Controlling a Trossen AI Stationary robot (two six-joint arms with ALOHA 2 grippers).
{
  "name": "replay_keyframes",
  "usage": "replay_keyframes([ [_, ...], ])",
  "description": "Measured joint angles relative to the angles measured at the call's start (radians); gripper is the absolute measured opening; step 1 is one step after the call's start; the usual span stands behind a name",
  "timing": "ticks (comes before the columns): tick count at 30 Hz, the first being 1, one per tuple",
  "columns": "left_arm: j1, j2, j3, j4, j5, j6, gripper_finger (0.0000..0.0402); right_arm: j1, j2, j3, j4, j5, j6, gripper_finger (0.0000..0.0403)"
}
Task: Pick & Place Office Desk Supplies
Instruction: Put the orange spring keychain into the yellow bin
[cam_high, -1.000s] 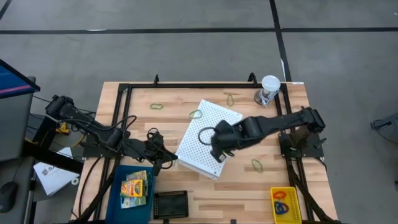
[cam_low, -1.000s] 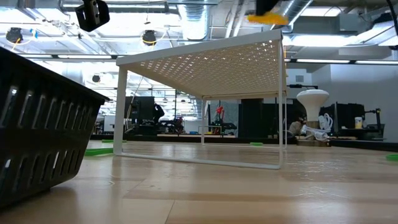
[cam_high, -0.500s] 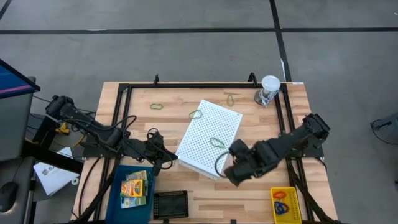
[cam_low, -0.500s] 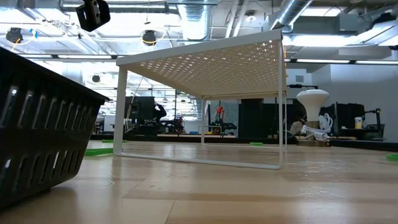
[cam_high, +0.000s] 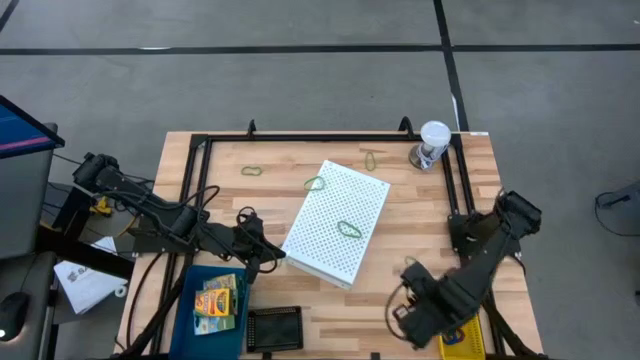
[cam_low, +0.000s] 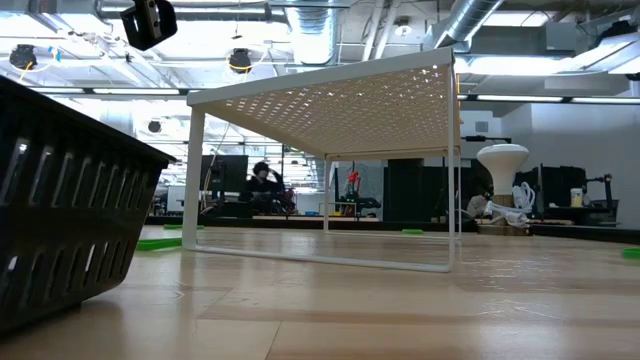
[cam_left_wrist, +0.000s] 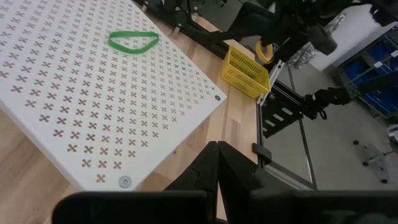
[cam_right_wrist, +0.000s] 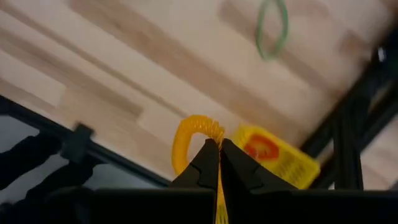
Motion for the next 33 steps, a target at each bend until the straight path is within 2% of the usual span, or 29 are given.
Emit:
replay_keyframes([
  [8, 0.018, 0.000, 0.000, 0.001, 0.000, 0.000, 0.0000, 0.152, 0.000, -0.045, 0.003, -0.057, 0.270, 0.0000],
  [12, 0.046, 0.000, 0.000, 0.008, 0.022, -0.001, 0.0000, 0.199, 0.000, -0.094, 0.019, -0.089, 0.348, 0.0000],
  [19, 0.083, 0.000, 0.000, 0.040, 0.071, -0.001, 0.0000, 0.241, 0.001, -0.194, 0.068, -0.148, 0.355, 0.0000],
  [33, 0.084, 0.000, 0.000, 0.060, 0.071, -0.024, 0.0000, 0.314, 0.001, -0.367, 0.243, -0.221, 0.363, 0.0000],
])
